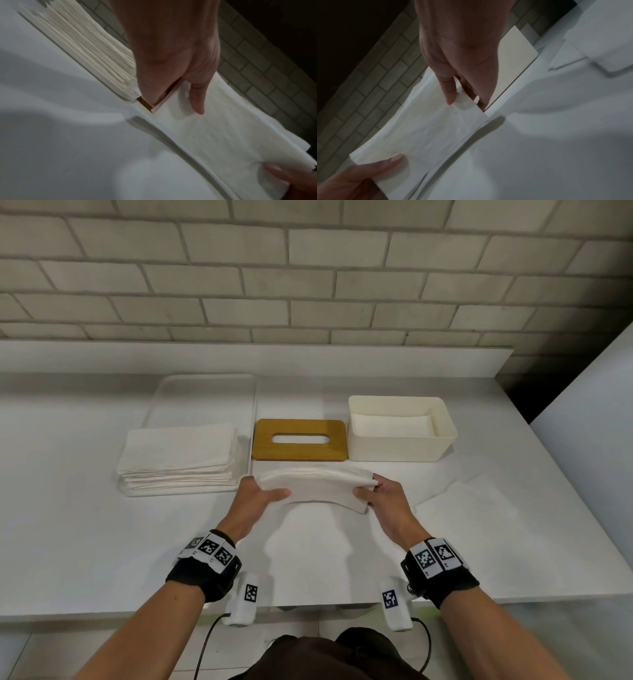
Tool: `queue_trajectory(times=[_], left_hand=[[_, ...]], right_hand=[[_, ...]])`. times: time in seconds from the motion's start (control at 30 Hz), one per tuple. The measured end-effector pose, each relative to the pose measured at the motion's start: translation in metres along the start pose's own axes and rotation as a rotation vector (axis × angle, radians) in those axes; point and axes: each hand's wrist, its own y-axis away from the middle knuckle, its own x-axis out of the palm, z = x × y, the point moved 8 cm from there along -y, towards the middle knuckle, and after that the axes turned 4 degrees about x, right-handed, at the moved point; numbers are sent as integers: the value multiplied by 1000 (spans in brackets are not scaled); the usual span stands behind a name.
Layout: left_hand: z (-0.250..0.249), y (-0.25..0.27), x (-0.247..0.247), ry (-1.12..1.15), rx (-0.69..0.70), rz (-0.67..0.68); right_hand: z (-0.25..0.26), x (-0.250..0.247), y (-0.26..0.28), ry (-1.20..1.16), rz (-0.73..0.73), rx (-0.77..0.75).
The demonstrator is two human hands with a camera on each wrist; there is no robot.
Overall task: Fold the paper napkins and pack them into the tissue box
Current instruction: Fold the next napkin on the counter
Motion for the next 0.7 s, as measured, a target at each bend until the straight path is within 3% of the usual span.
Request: queue_trajectory(times=[0.33, 0.7], left_hand=[[7, 2, -15, 22, 60, -111], [-11, 4, -12, -4, 262, -71]], right_hand=[[0, 13, 3, 136, 24, -100], [17, 20, 12, 143, 80, -259]])
